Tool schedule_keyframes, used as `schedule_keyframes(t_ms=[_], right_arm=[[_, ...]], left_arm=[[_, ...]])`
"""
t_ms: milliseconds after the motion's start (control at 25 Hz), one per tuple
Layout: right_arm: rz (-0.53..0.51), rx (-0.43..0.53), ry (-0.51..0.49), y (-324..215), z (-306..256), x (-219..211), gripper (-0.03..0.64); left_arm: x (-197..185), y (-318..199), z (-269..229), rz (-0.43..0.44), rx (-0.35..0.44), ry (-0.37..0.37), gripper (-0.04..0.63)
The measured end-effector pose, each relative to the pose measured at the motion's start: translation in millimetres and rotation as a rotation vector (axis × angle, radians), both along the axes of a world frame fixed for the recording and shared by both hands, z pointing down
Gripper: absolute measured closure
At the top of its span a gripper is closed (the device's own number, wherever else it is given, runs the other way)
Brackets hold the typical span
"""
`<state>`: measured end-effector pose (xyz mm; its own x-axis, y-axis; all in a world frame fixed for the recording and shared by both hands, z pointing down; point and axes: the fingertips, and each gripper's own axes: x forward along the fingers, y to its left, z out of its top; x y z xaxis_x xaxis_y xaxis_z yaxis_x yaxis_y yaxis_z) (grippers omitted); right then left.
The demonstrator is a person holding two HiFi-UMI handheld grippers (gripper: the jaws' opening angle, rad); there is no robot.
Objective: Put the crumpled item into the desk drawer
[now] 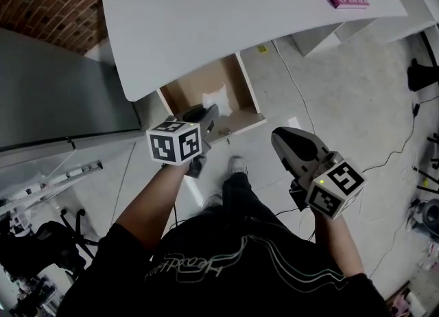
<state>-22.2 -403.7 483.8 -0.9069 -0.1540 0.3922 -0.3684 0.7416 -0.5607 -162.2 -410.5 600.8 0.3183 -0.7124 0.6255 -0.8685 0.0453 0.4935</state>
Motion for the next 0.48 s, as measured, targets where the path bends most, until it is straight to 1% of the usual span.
schedule_keyframes(t_ms=[80,200,280,400,480], right_arm=[[-0.005,-0.017,0.004,-6.3,13.0,1.3,0.565],[-0.025,0.010,0.004,-17.7,34.3,2.1,0.565],[-0.024,-0.007,-0.010,-19.9,45.5,1.9,0.565],[-0.033,-0.020,0.008,-22.9,65.2,3.5,0.565],[-0.038,-0.033,0.019,-22.6,77.5,3.9,0.565]], left_arm=[[-1.7,-8.2,17.4,-0.008,-0.014,0.004,0.523],[-6.2,-20.7,42.3,-0.027,-0.034,0.015,0.523],[-7.0,-25.2,60.4,-0.029,-0.054,0.015,0.523],[-13.1,-31.5,90.3,-0.028,-0.100,-0.008,0.523],[-17.7,-32.6,109.3,-0.036,-0.131,-0.007,0.523]])
